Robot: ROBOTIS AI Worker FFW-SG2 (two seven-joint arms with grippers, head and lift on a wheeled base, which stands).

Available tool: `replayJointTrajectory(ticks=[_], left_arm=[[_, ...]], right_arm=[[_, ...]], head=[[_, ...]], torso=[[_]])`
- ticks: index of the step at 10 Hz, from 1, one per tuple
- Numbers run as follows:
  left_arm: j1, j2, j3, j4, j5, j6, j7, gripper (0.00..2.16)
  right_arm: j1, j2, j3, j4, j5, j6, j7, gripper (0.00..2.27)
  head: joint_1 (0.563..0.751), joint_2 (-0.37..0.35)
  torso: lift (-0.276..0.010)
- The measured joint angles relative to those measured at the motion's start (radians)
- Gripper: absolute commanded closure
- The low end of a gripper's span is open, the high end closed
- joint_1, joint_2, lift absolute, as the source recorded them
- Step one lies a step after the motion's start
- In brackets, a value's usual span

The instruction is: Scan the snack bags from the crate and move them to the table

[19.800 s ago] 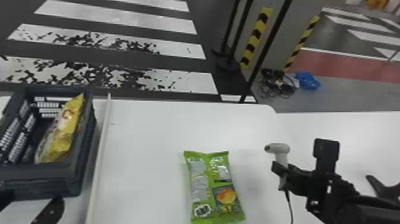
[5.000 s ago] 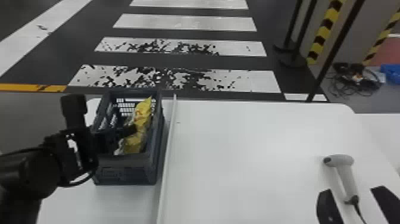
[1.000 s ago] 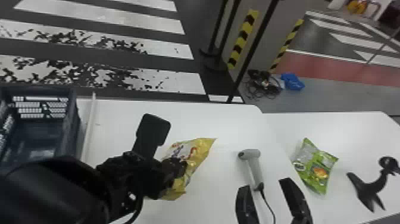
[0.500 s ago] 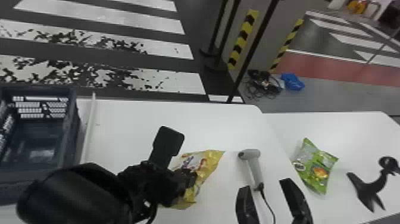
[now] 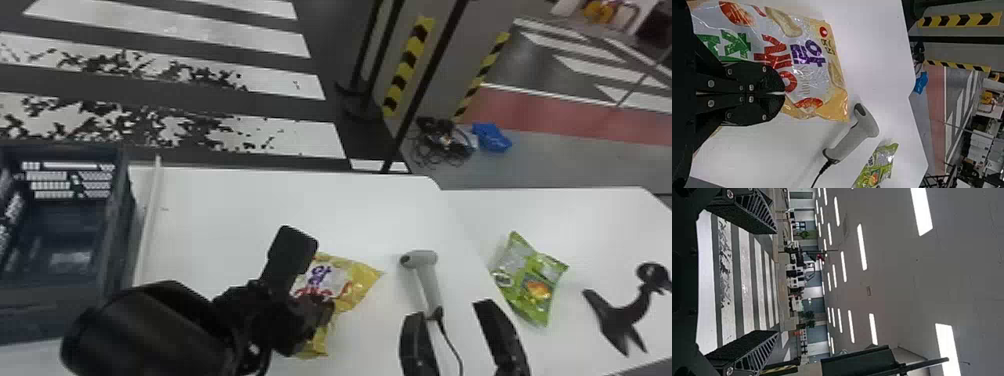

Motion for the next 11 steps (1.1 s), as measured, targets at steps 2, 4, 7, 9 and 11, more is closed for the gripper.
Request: replayJointTrajectory(ticks=[2, 4, 7, 9, 11], left_arm=[[0.000, 0.000, -0.035, 0.000, -0.004, -0.035, 0.024, 0.67], [0.001, 0.000, -0.034, -0.008, -0.005, -0.042, 0.007, 0.00], [0.025, 0.000, -0.019, -0.039, -0.001, -0.052, 0.002, 0.03], [0.060, 0.000, 0.003, -0.101, -0.001, -0.051, 0.004, 0.03], [0.091, 0.000, 0.049, -0.173, -0.003, -0.044, 0.012, 0.03]], right_arm=[[-0.002, -0.001, 0.000, 0.000, 0.000, 0.000, 0.000, 0.09], [-0.002, -0.002, 0.000, 0.000, 0.000, 0.000, 0.000, 0.09], [-0.003, -0.002, 0.000, -0.001, 0.000, 0.000, 0.000, 0.09], [-0.004, -0.002, 0.001, -0.002, 0.000, 0.000, 0.000, 0.09], [-0.005, -0.002, 0.003, -0.003, 0.001, 0.001, 0.000, 0.09]], head=[[0.695, -0.350], [0.695, -0.350], [0.695, -0.350], [0.695, -0.350], [0.695, -0.350]], torso=[[-0.095], [-0.095], [-0.095], [-0.095], [-0.095]])
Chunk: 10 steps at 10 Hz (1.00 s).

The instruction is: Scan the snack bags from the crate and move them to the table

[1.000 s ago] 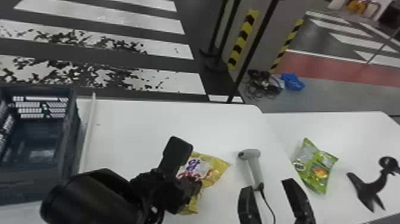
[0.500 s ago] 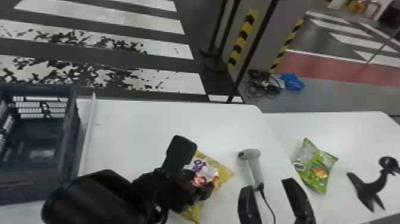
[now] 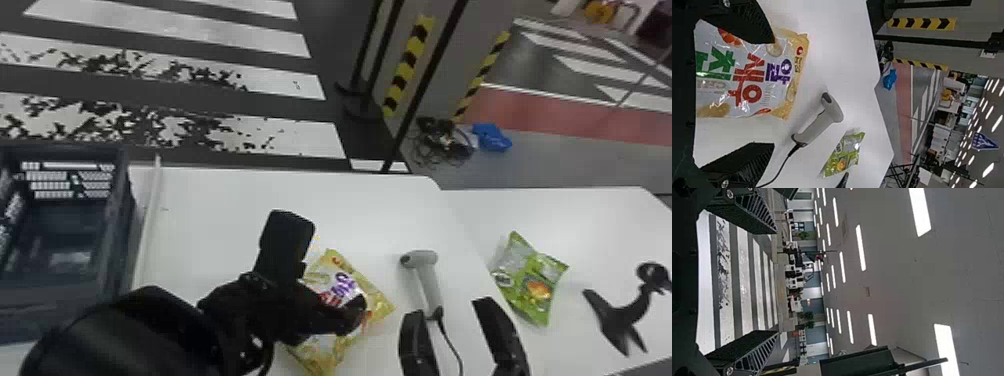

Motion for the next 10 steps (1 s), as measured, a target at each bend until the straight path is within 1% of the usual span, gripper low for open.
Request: replayJointTrajectory(ticks=[1, 2, 3, 4, 5, 6, 7, 8, 9, 10], left_arm=[[0.023, 0.003, 0.049, -0.033, -0.004, -0.002, 0.004, 0.03], [0.043, 0.013, 0.084, -0.060, -0.024, -0.016, 0.023, 0.02], [0.067, 0.027, 0.115, -0.085, -0.044, -0.054, 0.036, 0.03], [0.099, 0.059, 0.157, -0.122, -0.053, -0.107, 0.061, 0.02], [0.122, 0.094, 0.198, -0.154, -0.050, -0.132, 0.077, 0.03], [0.156, 0.135, 0.254, -0.190, -0.040, -0.159, 0.090, 0.03], [0.195, 0.164, 0.312, -0.216, -0.026, -0.203, 0.098, 0.04], [0.241, 0.185, 0.374, -0.240, -0.004, -0.269, 0.099, 0.04], [0.278, 0.200, 0.427, -0.266, 0.023, -0.316, 0.097, 0.04], [0.316, 0.214, 0.477, -0.302, 0.044, -0.342, 0.099, 0.04]], right_arm=[[-0.002, -0.001, 0.001, 0.000, 0.000, 0.001, 0.000, 0.09], [-0.005, -0.001, 0.002, 0.001, 0.000, 0.002, 0.000, 0.09], [-0.007, -0.001, 0.003, 0.004, 0.000, 0.002, 0.000, 0.09], [-0.012, -0.001, 0.004, 0.011, 0.000, 0.002, 0.000, 0.09], [-0.019, -0.001, 0.006, 0.018, 0.001, 0.005, 0.000, 0.09], [-0.030, -0.001, 0.012, 0.026, 0.006, 0.014, 0.000, 0.09], [-0.040, -0.001, 0.019, 0.034, 0.016, 0.019, 0.000, 0.09], [-0.048, -0.002, 0.022, 0.040, 0.028, 0.020, 0.000, 0.09], [-0.053, -0.003, 0.023, 0.047, 0.035, 0.020, 0.000, 0.09], [-0.060, -0.003, 0.026, 0.055, 0.037, 0.020, 0.000, 0.09]], head=[[0.695, -0.350], [0.695, -0.350], [0.695, -0.350], [0.695, -0.350], [0.695, -0.350], [0.695, -0.350], [0.695, -0.316], [0.695, -0.256], [0.695, -0.201], [0.695, -0.159]], torso=[[-0.095], [-0.095], [-0.095], [-0.095], [-0.095], [-0.095], [-0.095], [-0.095], [-0.095], [-0.095]])
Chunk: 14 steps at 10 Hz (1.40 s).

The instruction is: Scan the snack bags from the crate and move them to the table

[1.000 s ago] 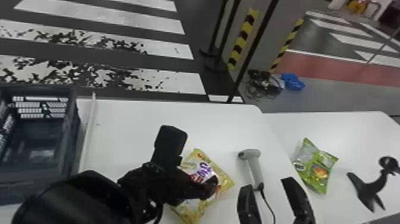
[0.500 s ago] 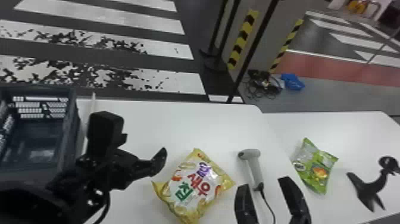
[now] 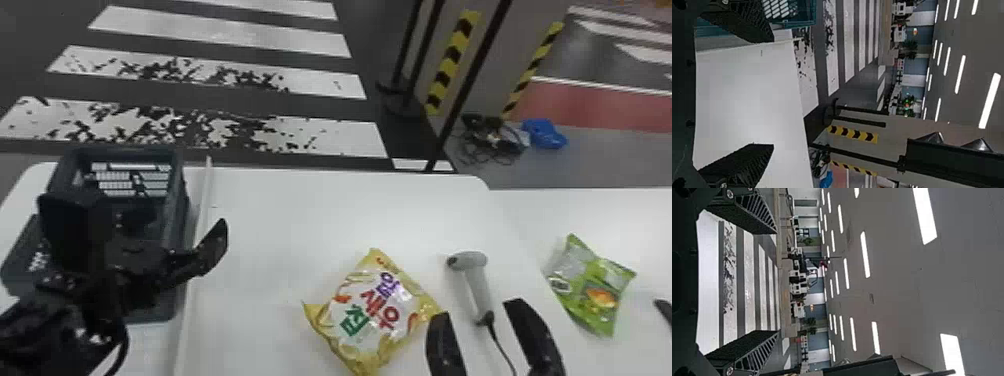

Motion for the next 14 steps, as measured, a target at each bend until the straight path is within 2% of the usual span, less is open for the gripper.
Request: replayJointTrajectory(ticks=[3, 6, 10, 12, 14], left_arm=[[0.112, 0.034, 0.083, -0.050, 0.007, -0.105, 0.034, 0.04], [0.234, 0.046, 0.150, -0.086, 0.007, -0.203, 0.040, 0.04], [0.332, 0.055, 0.183, -0.128, 0.001, -0.253, 0.040, 0.04], [0.355, 0.057, 0.189, -0.128, 0.000, -0.285, 0.036, 0.04], [0.361, 0.064, 0.198, -0.128, 0.009, -0.289, 0.029, 0.04]], right_arm=[[-0.005, -0.002, 0.004, 0.008, -0.001, 0.002, 0.000, 0.08], [-0.016, -0.014, 0.006, 0.007, 0.052, 0.070, 0.000, 0.07], [-0.014, -0.031, 0.038, -0.114, 0.130, 0.474, 0.043, 0.08], [-0.012, -0.031, 0.105, -0.180, 0.251, 0.637, 0.041, 0.08], [-0.040, -0.028, 0.188, -0.249, 0.376, 0.868, 0.003, 0.08]], head=[[0.695, -0.088], [0.695, -0.023], [0.695, 0.084], [0.695, 0.142], [0.695, 0.199]], torso=[[-0.095], [-0.095], [-0.095], [-0.095], [-0.095]])
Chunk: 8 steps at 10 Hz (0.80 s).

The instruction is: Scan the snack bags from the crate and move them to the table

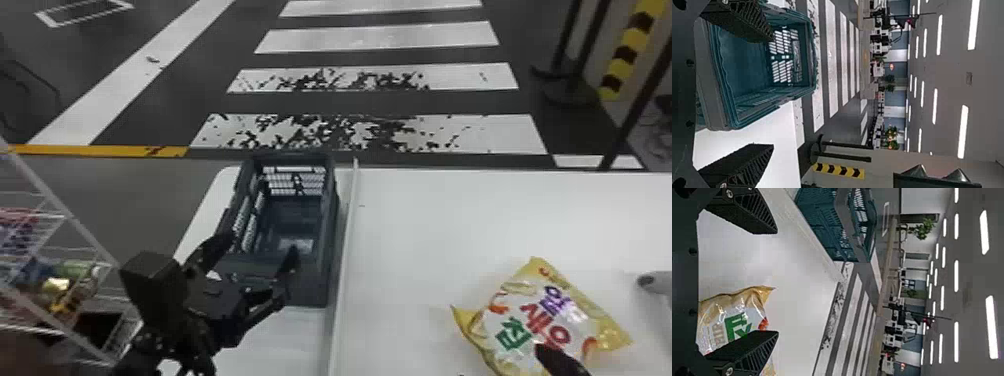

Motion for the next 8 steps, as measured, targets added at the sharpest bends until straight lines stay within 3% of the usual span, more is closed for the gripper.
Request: replayJointTrajectory(ticks=[6, 8], left_arm=[[-0.022, 0.043, 0.016, 0.019, 0.065, 0.000, -0.006, 0.04], [-0.028, 0.054, 0.016, 0.029, 0.081, -0.005, -0.012, 0.04]], right_arm=[[-0.215, 0.006, 0.390, -0.061, 0.349, 0.714, -0.364, 0.08], [-0.291, 0.009, 0.480, -0.058, 0.397, 0.936, -0.447, 0.09]], head=[[0.695, 0.225], [0.695, 0.210]], torso=[[-0.095], [-0.095]])
